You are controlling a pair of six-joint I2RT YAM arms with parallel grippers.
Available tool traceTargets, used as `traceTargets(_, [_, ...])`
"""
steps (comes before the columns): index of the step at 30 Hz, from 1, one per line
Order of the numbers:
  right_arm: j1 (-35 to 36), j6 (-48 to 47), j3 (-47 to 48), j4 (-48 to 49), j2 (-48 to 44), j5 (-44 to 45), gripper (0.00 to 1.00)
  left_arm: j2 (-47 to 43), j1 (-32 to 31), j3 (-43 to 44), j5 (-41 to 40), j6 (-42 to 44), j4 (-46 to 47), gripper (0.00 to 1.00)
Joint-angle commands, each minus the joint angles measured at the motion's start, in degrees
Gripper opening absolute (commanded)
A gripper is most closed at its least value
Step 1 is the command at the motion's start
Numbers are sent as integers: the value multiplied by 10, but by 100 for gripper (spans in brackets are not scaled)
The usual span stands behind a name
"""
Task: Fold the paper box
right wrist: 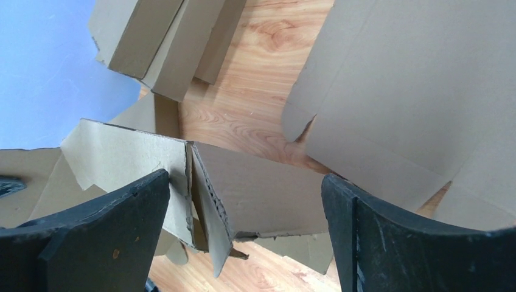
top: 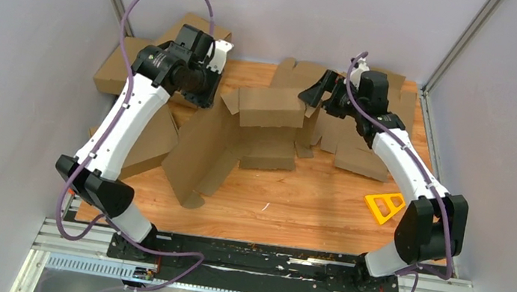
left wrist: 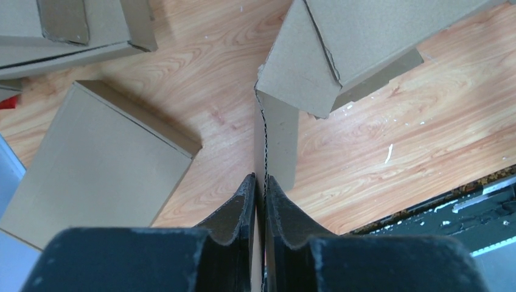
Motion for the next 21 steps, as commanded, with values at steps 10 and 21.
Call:
traceTargets(10, [19,63,-60,136,-13,-93,84,-99,-36,-179,80,-64,225,14])
traceTargets(21, [25,61,-86,150,-41,-94,85,-115,-48,-257,181,-145,358,13])
